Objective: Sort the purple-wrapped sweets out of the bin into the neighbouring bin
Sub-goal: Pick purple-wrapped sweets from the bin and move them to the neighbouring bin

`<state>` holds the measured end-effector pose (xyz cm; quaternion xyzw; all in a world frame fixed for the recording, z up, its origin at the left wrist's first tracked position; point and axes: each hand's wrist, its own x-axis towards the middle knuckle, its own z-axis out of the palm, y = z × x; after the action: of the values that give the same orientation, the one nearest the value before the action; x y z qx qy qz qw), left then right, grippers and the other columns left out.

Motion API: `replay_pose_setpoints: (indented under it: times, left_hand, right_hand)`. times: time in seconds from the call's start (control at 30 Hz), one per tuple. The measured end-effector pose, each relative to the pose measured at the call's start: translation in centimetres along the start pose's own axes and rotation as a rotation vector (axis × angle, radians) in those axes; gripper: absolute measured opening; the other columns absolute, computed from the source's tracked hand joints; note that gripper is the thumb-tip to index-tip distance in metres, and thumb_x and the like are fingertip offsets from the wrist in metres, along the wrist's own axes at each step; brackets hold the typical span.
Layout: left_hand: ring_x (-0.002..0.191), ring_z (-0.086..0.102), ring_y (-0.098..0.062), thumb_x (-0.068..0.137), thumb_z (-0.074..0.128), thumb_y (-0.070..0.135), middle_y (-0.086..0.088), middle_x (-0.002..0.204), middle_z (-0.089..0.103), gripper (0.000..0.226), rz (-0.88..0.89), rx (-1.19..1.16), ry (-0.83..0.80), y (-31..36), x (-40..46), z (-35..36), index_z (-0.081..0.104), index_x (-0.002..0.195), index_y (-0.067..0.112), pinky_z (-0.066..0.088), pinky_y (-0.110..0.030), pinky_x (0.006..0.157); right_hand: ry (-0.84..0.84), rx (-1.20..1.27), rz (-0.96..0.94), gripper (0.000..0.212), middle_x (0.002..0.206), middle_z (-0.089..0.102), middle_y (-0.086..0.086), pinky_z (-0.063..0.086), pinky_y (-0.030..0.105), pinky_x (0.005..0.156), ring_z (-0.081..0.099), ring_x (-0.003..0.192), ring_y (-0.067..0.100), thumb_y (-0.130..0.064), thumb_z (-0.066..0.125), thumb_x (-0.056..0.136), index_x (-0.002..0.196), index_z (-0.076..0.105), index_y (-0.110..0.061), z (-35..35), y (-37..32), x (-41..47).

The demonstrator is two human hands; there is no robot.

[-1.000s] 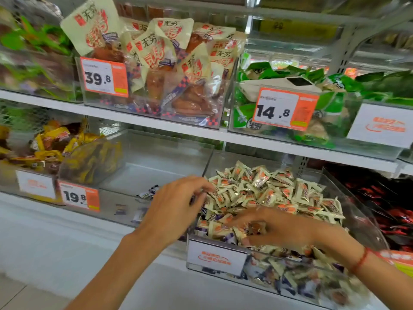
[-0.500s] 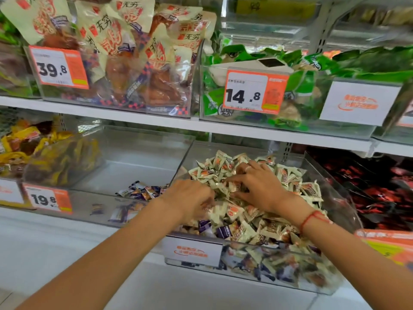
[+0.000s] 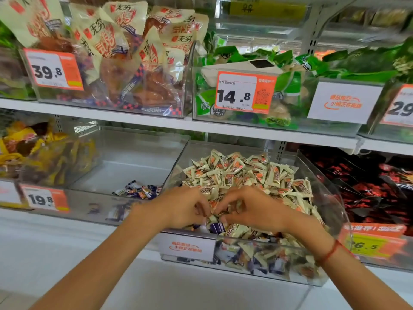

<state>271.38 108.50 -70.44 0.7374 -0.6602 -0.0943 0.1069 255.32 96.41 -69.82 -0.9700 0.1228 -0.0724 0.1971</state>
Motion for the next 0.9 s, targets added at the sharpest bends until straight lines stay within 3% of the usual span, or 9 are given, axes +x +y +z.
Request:
replay_pose_setpoints:
  times: [0.13,0.23,0.3,0.5,0.6,0.7,0.77,0.83,0.9]
  left_hand:
    - [0.098,0.060,-0.005,0.086,0.067,0.037,0.013,0.110,0.068,0.024,-0.069,-0.150,-0.050,-0.3,-0.2,1.4,0.071,0.107,0.027,0.049,-0.030,0.091]
    - [0.096,0.062,-0.007,0.082,0.073,0.028,0.007,0.107,0.070,0.021,-0.098,-0.184,-0.079,-0.1,0.2,1.5,0.073,0.102,0.022,0.051,-0.031,0.091]
    - [0.093,0.063,-0.010,0.079,0.076,0.023,0.004,0.102,0.071,0.017,-0.137,-0.157,-0.072,0.0,0.4,1.5,0.075,0.095,0.020,0.052,-0.031,0.089]
    - [0.080,0.060,-0.010,0.076,0.078,0.029,0.014,0.076,0.059,0.012,-0.148,0.000,0.172,0.6,-0.6,1.8,0.069,0.085,0.027,0.043,-0.023,0.071]
    - [0.086,0.063,-0.011,0.078,0.076,0.033,0.009,0.087,0.067,0.016,-0.145,-0.042,0.252,0.8,-1.6,1.9,0.062,0.085,0.031,0.047,-0.027,0.074]
    - [0.090,0.065,-0.012,0.082,0.072,0.035,0.008,0.093,0.070,0.016,-0.155,-0.087,0.380,1.3,-2.8,0.8,0.060,0.091,0.032,0.051,-0.032,0.079]
    - [0.093,0.064,-0.013,0.086,0.066,0.038,0.009,0.101,0.069,0.027,-0.175,-0.087,0.520,1.7,-3.8,-0.5,0.058,0.112,0.034,0.052,-0.035,0.081]
    - [0.099,0.063,-0.016,0.092,0.058,0.038,0.008,0.112,0.066,0.045,-0.230,-0.055,0.626,1.2,-4.8,-1.6,0.045,0.135,0.033,0.049,-0.035,0.085]
    - [0.099,0.062,-0.018,0.094,0.053,0.036,0.007,0.117,0.062,0.046,-0.283,-0.084,0.710,-0.1,-5.7,-2.1,0.043,0.139,0.031,0.046,-0.035,0.086]
  right_hand:
    - [-0.041,-0.074,0.108,0.025,0.085,0.052,-0.024,0.034,0.014,0.064,0.049,0.078,-0.002,-0.041,0.073,0.082,0.105,0.072,-0.031,0.2,0.6,0.1]
    - [-0.154,-0.138,0.161,0.026,0.108,0.059,-0.014,0.041,0.026,0.082,0.052,0.101,0.011,-0.036,0.074,0.079,0.105,0.072,-0.033,0.6,0.0,0.5]
    - [-0.180,-0.249,0.173,0.027,0.109,0.055,-0.013,0.041,0.033,0.087,0.047,0.104,0.012,-0.036,0.074,0.077,0.104,0.070,-0.035,1.1,-0.5,0.9]
    - [0.217,-0.301,0.185,0.015,0.087,0.058,-0.007,0.037,0.025,0.067,0.059,0.086,0.015,-0.029,0.070,0.085,0.093,0.058,-0.022,2.1,0.7,1.6]
    - [0.288,-0.289,0.220,0.019,0.090,0.061,-0.003,0.041,0.029,0.064,0.057,0.081,0.018,-0.026,0.066,0.088,0.095,0.049,-0.022,2.5,1.3,2.1]
    - [0.311,-0.121,0.201,0.022,0.101,0.067,0.003,0.050,0.035,0.071,0.062,0.089,0.021,-0.020,0.065,0.089,0.097,0.045,-0.025,2.2,1.8,2.2]
    - [0.327,0.025,0.166,0.020,0.114,0.067,0.002,0.051,0.037,0.085,0.061,0.102,0.016,-0.023,0.066,0.090,0.104,0.053,-0.027,1.7,1.8,2.1]
    - [0.309,0.071,0.120,0.024,0.118,0.065,-0.002,0.050,0.032,0.091,0.059,0.104,0.009,-0.025,0.067,0.089,0.113,0.062,-0.024,1.3,1.2,2.2]
    - [0.279,0.054,0.076,0.027,0.116,0.063,-0.008,0.050,0.022,0.084,0.060,0.095,0.004,-0.025,0.068,0.088,0.116,0.066,-0.023,1.4,0.1,2.9]
